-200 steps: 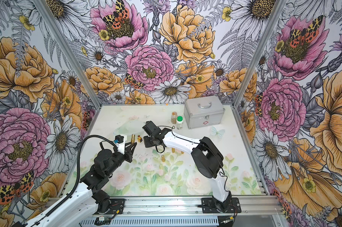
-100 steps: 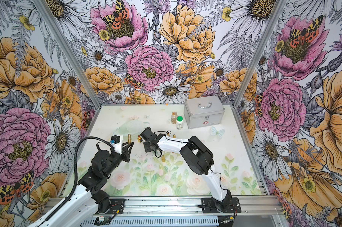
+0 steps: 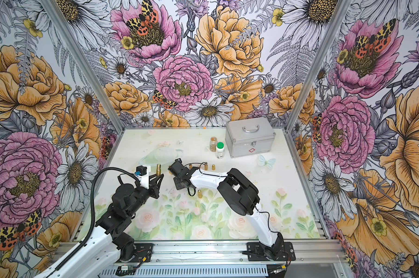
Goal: Open the lipstick cap
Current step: Place the cover at the center of the board, then place the lipstick at the center of the board.
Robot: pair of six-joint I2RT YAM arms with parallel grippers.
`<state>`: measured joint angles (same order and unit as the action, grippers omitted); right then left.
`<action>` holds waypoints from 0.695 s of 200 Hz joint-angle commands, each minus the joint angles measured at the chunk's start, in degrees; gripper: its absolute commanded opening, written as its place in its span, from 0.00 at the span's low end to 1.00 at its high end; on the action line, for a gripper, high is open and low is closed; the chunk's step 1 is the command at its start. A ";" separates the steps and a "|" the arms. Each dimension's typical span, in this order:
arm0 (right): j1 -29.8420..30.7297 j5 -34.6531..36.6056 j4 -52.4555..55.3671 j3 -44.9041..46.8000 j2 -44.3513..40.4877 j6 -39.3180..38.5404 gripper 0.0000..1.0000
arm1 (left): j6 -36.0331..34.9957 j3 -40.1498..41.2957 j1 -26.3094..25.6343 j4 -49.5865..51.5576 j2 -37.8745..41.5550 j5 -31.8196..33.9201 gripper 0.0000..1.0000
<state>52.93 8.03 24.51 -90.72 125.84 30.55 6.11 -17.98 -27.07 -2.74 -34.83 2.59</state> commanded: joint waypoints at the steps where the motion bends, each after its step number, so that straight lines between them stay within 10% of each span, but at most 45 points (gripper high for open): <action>1: 0.30 2.03 -0.37 -2.26 0.93 -0.86 0.30 | 0.79 0.68 0.59 -0.33 0.30 -0.35 0.00; 82: -1.45 -1.44 4.68 0.19 -13.65 -2.76 0.40 | -0.26 -0.55 0.60 -0.41 -0.33 -1.66 0.00; 139: -4.40 -22.77 8.16 1.47 -24.70 -3.10 0.47 | -1.86 -2.39 0.49 -2.55 -4.65 -7.60 0.00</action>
<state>49.32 -2.85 30.30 -90.41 104.14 27.75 5.80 -18.04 -26.98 -2.90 -38.00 -0.54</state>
